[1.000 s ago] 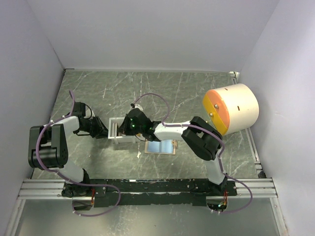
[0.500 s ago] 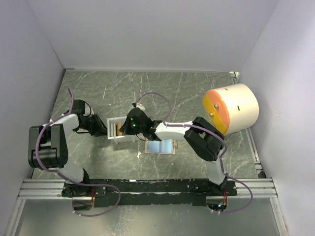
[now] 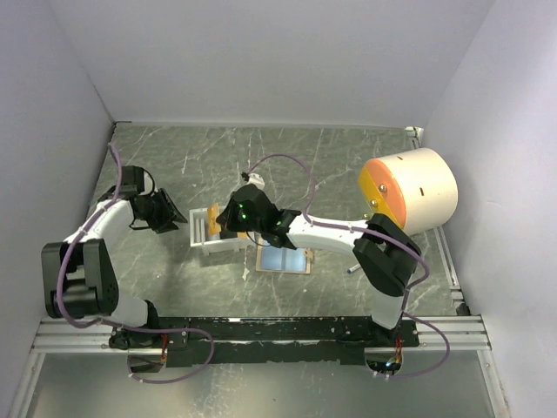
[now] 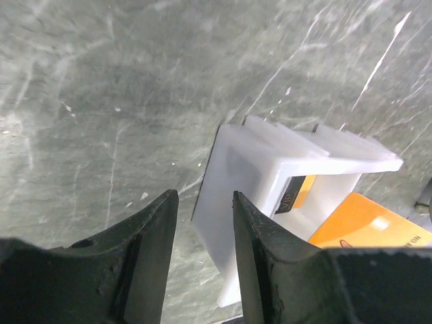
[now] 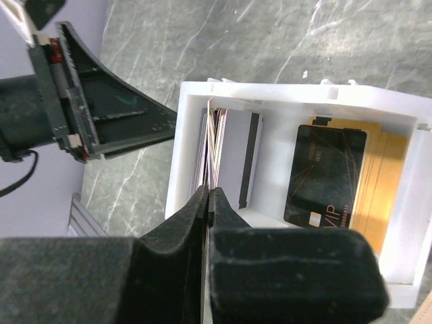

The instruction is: Put the credit cards into the card holder

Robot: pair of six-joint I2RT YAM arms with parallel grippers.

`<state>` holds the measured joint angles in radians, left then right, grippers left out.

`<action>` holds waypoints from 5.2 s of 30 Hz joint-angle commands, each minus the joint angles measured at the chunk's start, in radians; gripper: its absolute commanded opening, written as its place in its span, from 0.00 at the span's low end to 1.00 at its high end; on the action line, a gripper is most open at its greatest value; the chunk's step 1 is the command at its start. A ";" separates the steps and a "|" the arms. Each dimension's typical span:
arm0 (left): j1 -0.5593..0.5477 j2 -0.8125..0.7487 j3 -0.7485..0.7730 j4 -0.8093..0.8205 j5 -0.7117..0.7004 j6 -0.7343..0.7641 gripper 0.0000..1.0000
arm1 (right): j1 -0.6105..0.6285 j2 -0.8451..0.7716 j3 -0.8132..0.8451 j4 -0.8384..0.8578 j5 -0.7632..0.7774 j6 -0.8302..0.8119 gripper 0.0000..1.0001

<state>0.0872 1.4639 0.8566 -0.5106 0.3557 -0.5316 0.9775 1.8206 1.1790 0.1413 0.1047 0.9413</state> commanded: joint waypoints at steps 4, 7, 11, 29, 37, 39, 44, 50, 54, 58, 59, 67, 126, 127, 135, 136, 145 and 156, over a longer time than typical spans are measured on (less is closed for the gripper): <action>0.000 -0.141 0.082 -0.077 -0.113 0.032 0.49 | 0.000 -0.102 -0.038 -0.076 0.057 -0.058 0.00; -0.003 -0.223 0.044 -0.021 0.030 0.085 0.46 | -0.008 -0.168 -0.060 -0.105 0.044 -0.104 0.00; -0.022 -0.305 -0.004 0.029 0.177 0.100 0.43 | -0.014 -0.300 -0.164 -0.118 0.052 -0.134 0.00; -0.647 -0.266 0.062 0.072 0.034 -0.010 0.07 | -0.210 -0.726 -0.555 -0.275 -0.029 -0.108 0.00; -0.850 -0.154 0.062 0.131 -0.137 -0.045 0.07 | -0.324 -0.750 -0.695 -0.151 -0.181 -0.098 0.00; -0.889 -0.118 0.044 0.148 -0.178 -0.047 0.07 | -0.338 -0.729 -0.723 -0.109 -0.211 -0.085 0.00; -0.930 -0.056 0.011 0.187 -0.269 -0.053 0.07 | -0.355 -0.694 -0.774 -0.013 -0.257 -0.070 0.00; -0.939 -0.006 -0.001 0.187 -0.340 -0.047 0.07 | -0.373 -0.675 -0.806 0.039 -0.277 -0.064 0.00; -0.946 0.021 -0.014 0.203 -0.340 -0.049 0.07 | -0.387 -0.656 -0.829 0.090 -0.315 -0.051 0.00; -0.957 0.046 -0.019 0.215 -0.339 -0.052 0.07 | -0.390 -0.631 -0.843 0.125 -0.331 -0.040 0.00; -0.959 0.051 -0.021 0.217 -0.340 -0.053 0.07 | -0.390 -0.625 -0.846 0.131 -0.333 -0.038 0.00; -0.990 0.097 -0.035 0.223 -0.369 -0.065 0.07 | -0.393 -0.602 -0.874 0.174 -0.342 -0.024 0.00; -1.069 0.172 -0.005 0.171 -0.450 -0.103 0.07 | -0.453 -0.610 -0.935 0.290 -0.309 0.026 0.00; -1.070 0.171 -0.005 0.170 -0.449 -0.104 0.07 | -0.453 -0.606 -0.933 0.291 -0.306 0.025 0.00; -1.078 0.173 -0.008 0.168 -0.449 -0.112 0.07 | -0.453 -0.540 -0.917 0.340 -0.297 0.004 0.00; -1.078 0.174 -0.009 0.166 -0.451 -0.113 0.07 | -0.453 -0.530 -0.917 0.355 -0.306 0.005 0.00; -1.085 0.186 0.000 0.163 -0.457 -0.116 0.07 | -0.454 -0.498 -0.923 0.411 -0.332 0.020 0.00; -1.090 0.197 -0.004 0.162 -0.467 -0.120 0.07 | -0.454 -0.510 -0.926 0.427 -0.332 0.024 0.00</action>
<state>-0.9852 1.6196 0.8593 -0.3317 -0.1108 -0.6373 0.5304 1.3117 0.2478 0.5343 -0.2291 0.9668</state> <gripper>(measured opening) 0.075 0.007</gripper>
